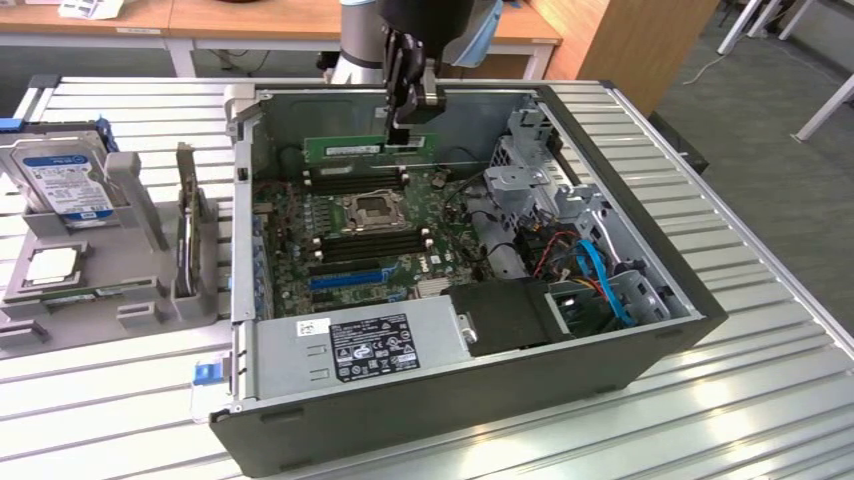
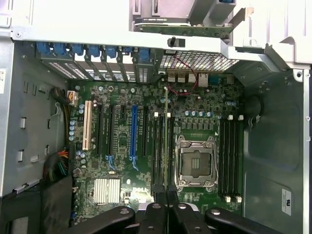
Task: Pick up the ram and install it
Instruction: 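Pick up the ram and move it above insertion slot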
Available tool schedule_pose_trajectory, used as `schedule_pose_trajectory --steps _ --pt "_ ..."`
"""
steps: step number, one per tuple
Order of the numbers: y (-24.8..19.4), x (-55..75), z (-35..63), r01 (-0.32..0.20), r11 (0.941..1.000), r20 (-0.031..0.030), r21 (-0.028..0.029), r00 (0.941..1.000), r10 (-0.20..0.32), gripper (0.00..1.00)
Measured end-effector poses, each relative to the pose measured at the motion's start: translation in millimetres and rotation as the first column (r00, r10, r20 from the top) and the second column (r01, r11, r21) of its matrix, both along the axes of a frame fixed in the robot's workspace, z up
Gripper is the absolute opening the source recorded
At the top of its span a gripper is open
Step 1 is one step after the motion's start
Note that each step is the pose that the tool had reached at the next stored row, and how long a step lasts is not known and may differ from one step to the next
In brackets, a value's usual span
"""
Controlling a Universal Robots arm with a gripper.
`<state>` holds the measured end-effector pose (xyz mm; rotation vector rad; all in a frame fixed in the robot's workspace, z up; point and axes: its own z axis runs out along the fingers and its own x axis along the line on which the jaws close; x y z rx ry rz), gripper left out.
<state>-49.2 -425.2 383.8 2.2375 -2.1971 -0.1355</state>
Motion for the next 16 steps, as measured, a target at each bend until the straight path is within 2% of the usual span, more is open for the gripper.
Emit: schedule_pose_trajectory --steps 4,16 --pt "0.1 1.0 0.0 0.000 1.0000 0.0000 0.0000 1.0000 0.000 0.12" --pt "0.0 16.5 0.0 0.000 1.0000 0.0000 0.0000 1.0000 0.000 0.12"
